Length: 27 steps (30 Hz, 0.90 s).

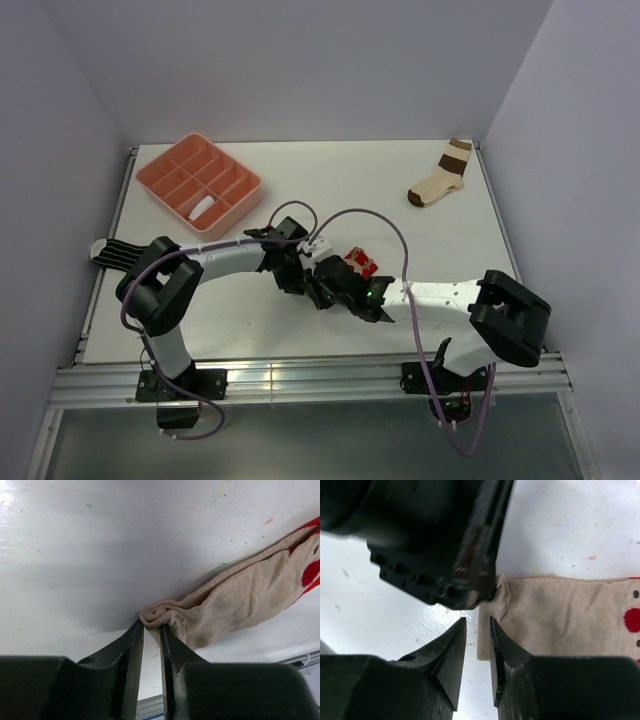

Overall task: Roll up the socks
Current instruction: Roll the sock at the center of the board.

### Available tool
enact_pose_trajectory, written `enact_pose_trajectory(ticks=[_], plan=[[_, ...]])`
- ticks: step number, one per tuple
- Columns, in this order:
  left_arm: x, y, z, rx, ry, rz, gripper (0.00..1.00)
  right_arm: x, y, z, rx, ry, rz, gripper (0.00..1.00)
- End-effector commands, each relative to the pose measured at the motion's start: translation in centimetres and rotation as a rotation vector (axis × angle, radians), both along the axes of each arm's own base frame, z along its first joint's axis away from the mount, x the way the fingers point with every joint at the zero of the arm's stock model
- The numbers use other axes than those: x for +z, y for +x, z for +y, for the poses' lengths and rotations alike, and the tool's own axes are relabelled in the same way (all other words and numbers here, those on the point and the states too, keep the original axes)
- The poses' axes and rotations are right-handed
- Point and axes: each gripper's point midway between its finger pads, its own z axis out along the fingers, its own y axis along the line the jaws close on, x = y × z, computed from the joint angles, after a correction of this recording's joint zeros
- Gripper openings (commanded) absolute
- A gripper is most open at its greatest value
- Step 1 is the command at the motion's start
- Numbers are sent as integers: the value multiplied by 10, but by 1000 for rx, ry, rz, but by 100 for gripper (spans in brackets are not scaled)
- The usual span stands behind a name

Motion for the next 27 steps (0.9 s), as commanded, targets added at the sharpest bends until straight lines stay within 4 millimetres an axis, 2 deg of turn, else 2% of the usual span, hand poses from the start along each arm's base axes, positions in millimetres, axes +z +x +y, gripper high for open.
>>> enact_pose_trajectory(ticks=[1, 6, 10, 16, 27], plan=[[-20, -6, 17, -21, 111, 13, 25, -3, 8, -1, -11, -95, -83, 31], [-20, -6, 14, -24, 105, 17, 25, -18, -4, 8, 26, -130, -79, 29], [-20, -6, 14, -23, 106, 16, 25, -31, -4, 7, 17, -177, -84, 28], [-19, -6, 15, -29, 110, 16, 25, -52, -2, -11, -48, -277, -83, 33], [-18, -3, 18, -39, 130, 10, 25, -83, -4, -51, -193, -472, -58, 31]])
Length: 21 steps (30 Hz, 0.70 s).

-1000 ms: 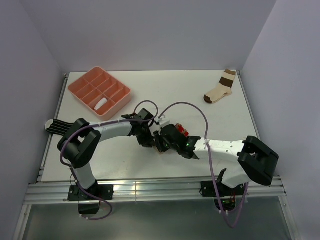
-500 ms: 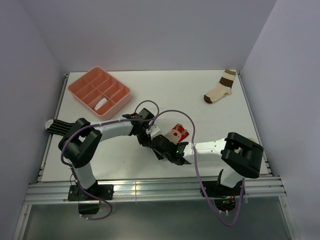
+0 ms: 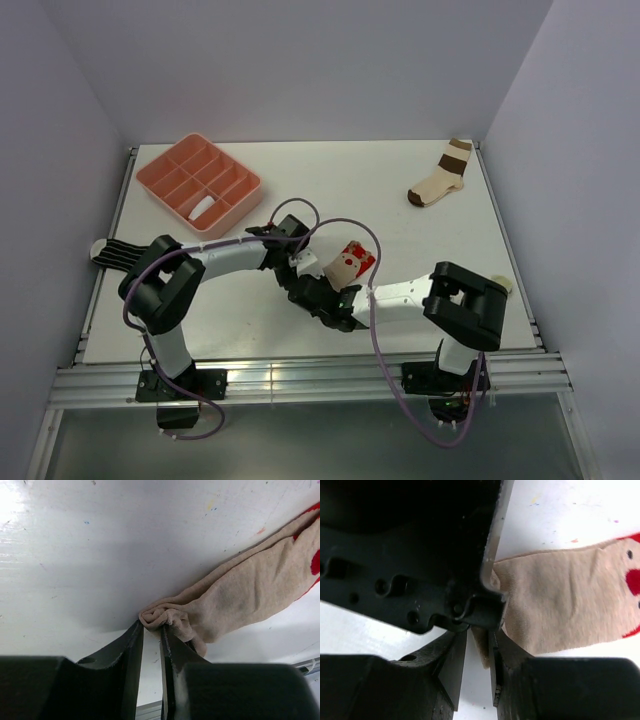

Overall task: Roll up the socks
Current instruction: Roll the sock at the center of the board.

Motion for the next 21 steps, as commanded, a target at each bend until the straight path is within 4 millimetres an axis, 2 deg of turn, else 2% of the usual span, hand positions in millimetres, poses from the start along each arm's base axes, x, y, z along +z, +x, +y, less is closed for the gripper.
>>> enact_pose_trajectory(ticks=[1, 5, 10, 15, 18, 19, 21], plan=[[-19, -10, 20, -22, 115, 33, 25, -36, -9, -48, -98, -200, 52, 29], [-19, -13, 36, -6, 136, 35, 25, -38, -11, -37, -48, -186, 65, 29], [-19, -12, 65, 47, 148, 39, 25, -30, -13, -6, 37, -124, 97, 30], [-13, -1, 62, 56, 127, 15, 25, -37, -9, -1, 26, -172, 85, 31], [-8, 8, 57, 61, 112, -7, 25, -45, -7, -4, 10, -204, 87, 25], [-4, 12, 55, 68, 99, -22, 25, -49, -8, -5, 5, -214, 94, 15], [1, 16, 55, 83, 92, -39, 27, -59, -8, -6, 3, -243, 106, 4]])
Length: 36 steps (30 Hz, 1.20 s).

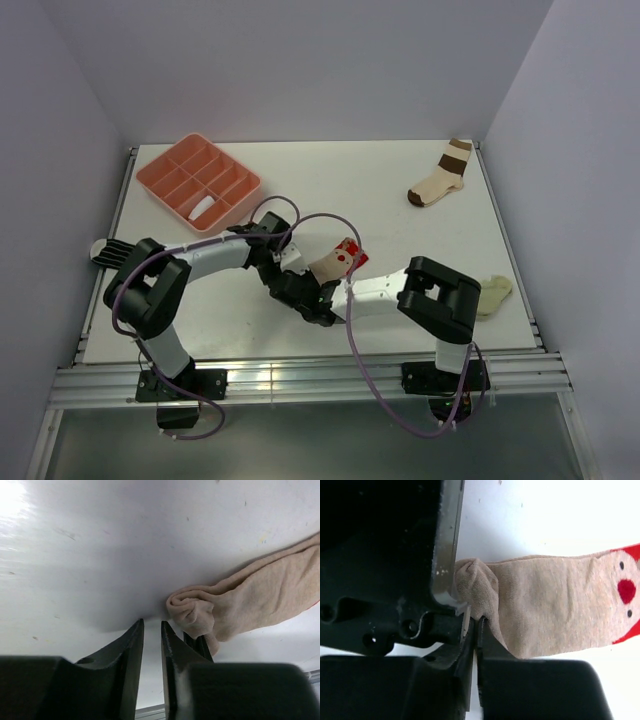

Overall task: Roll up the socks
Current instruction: Roll the sock at the center of the board.

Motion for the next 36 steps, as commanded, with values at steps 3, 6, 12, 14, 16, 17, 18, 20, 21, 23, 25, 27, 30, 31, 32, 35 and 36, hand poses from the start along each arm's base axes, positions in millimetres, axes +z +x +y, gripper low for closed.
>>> enact_pose_trajectory(ticks=[3, 6, 12, 14, 16, 17, 18, 20, 21, 23, 25, 27, 30, 31, 32, 35, 36], plan=[[13, 11, 18, 43, 40, -69, 35, -64, -37, -25, 51, -153, 207, 0], [35, 18, 30, 108, 25, -155, 43, -51, -49, -2, 129, -10, 271, 0], [58, 15, 34, 173, -86, -260, 59, -11, -56, 27, 211, 363, 436, 0], [60, 12, 33, 187, -123, -266, 65, -2, -66, 31, 252, 470, 526, 0], [59, 6, 32, 192, -160, -268, 66, 11, -60, 36, 257, 615, 600, 0], [59, 5, 31, 194, -169, -269, 66, 13, -59, 35, 254, 656, 630, 0], [57, 1, 33, 196, -176, -267, 67, 16, -56, 36, 260, 712, 636, 0], [57, -1, 32, 197, -184, -271, 67, 16, -51, 30, 221, 797, 716, 0], [54, -4, 33, 192, -183, -269, 67, 12, -53, 26, 206, 821, 741, 0], [54, -7, 31, 182, -186, -271, 66, 22, -47, 26, 195, 941, 780, 0], [52, -8, 31, 177, -185, -270, 65, 18, -46, 22, 173, 986, 823, 0], [50, -9, 26, 162, -199, -260, 64, 23, -44, 19, 163, 1056, 853, 0], [46, -10, 21, 138, -202, -245, 62, 21, -40, 14, 127, 1129, 904, 0], [43, -12, 20, 127, -195, -239, 60, 15, -40, 12, 110, 1140, 925, 0], [43, -12, 19, 123, -193, -235, 60, 14, -40, 10, 98, 1157, 938, 0], [37, -14, 16, 106, -191, -215, 56, 8, -37, 5, 59, 1190, 963, 0], [33, -15, 15, 100, -188, -205, 56, 7, -36, 3, 48, 1195, 965, 0]])
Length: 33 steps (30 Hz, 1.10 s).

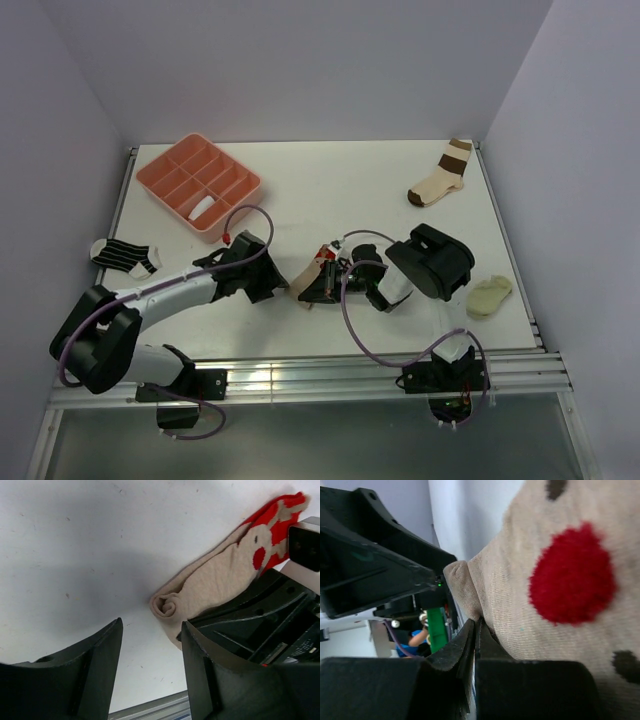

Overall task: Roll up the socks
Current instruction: Roll the sock at the center of the board.

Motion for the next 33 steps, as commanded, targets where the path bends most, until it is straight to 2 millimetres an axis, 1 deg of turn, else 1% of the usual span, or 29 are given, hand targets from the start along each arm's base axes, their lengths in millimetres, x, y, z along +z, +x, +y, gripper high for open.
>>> enact_pose_trajectory(ticks=[1, 7, 10, 16, 17, 18, 19, 20, 21, 22, 23, 24, 25, 26, 27, 28, 30, 31, 32, 33], plan=[[2, 2, -13, -43, -31, -9, 55, -4, -7, -6, -9, 33, 74, 0], [-11, 2, -18, -75, -2, 22, 49, -14, -5, -10, -30, 17, 114, 0], [-19, 3, -18, -86, 22, 43, 45, -18, -4, -11, -34, 10, 124, 0], [-35, 1, -16, -104, 79, 95, 41, -19, 1, -11, -28, -27, 97, 0], [-34, 4, -18, -106, 82, 95, 41, -18, 2, -11, -25, -38, 83, 2], [-39, 1, -14, -111, 112, 116, 41, -17, 4, -13, -25, -71, 51, 8], [-41, 1, -12, -112, 129, 122, 41, -15, 7, -13, -24, -86, 28, 12], [-40, 3, -13, -117, 138, 122, 41, -15, 9, -13, -9, -109, -29, 19], [-44, 1, -9, -123, 167, 138, 40, -14, 10, -17, -19, -164, -31, 23], [-44, 1, -9, -125, 178, 142, 40, -10, 15, -15, -18, -186, -66, 26], [-42, 3, -10, -129, 181, 137, 39, -10, 17, -17, -20, -218, -93, 31], [-46, 1, -7, -136, 206, 151, 39, -7, 12, -19, 11, -271, -130, 34], [-44, 4, -8, -139, 214, 147, 39, -5, 23, -20, -20, -318, -180, 37], [-46, 4, -7, -142, 225, 155, 39, -2, 25, -22, -6, -354, -239, 40], [-48, 2, -7, -156, 238, 165, 39, 1, 18, -24, 14, -401, -251, 42], [-49, 2, -6, -162, 245, 169, 39, 4, 31, -26, -28, -464, -308, 43], [-51, 3, -8, -175, 257, 177, 39, 8, 32, -34, -21, -568, -395, 43], [-51, 3, -8, -178, 262, 183, 39, 15, 28, -26, -3, -593, -447, 43], [-50, 6, -11, -185, 263, 178, 39, 13, 34, -35, -26, -686, -505, 44], [-50, 6, -11, -189, 265, 178, 39, 24, 37, -31, -36, -699, -560, 44]])
